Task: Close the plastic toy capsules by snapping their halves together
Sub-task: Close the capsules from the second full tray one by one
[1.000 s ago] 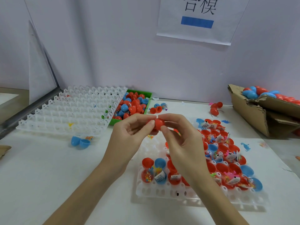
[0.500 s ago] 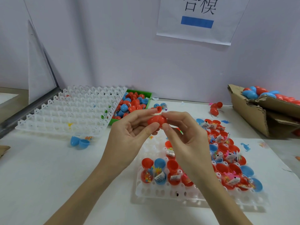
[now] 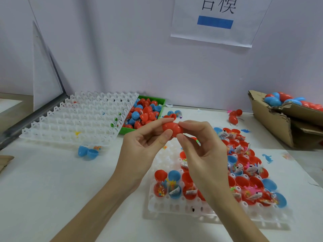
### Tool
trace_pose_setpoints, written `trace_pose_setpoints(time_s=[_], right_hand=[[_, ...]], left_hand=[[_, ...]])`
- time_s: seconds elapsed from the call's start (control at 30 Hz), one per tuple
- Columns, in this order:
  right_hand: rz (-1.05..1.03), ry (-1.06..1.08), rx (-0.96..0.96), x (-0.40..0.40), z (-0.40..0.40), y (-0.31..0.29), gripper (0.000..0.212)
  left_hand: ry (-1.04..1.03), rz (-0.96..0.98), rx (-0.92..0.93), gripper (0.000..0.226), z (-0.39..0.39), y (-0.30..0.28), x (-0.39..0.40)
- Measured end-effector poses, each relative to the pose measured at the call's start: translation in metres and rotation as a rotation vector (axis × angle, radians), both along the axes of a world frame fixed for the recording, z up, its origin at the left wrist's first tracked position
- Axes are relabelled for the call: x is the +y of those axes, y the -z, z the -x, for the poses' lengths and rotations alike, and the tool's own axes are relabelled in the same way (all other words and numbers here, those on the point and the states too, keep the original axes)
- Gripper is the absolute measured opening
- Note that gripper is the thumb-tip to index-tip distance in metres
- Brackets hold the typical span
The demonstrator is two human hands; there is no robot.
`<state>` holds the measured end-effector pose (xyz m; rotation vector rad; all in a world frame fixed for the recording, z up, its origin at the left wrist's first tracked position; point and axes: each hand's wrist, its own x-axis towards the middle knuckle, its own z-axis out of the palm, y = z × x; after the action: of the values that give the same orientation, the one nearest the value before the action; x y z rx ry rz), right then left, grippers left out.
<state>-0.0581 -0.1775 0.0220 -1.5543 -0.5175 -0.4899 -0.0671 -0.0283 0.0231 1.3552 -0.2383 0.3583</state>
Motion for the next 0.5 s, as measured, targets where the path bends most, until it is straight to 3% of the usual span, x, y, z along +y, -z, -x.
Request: trace_pose_setpoints(time_s=[0.5], right_hand=[[-0.002,0.000,0.072,0.0055,0.0048,0.0009,0.023]], left_hand=[[-0.088,-0.152,-0.096,0.028,0.0001,0.0000,0.0009]])
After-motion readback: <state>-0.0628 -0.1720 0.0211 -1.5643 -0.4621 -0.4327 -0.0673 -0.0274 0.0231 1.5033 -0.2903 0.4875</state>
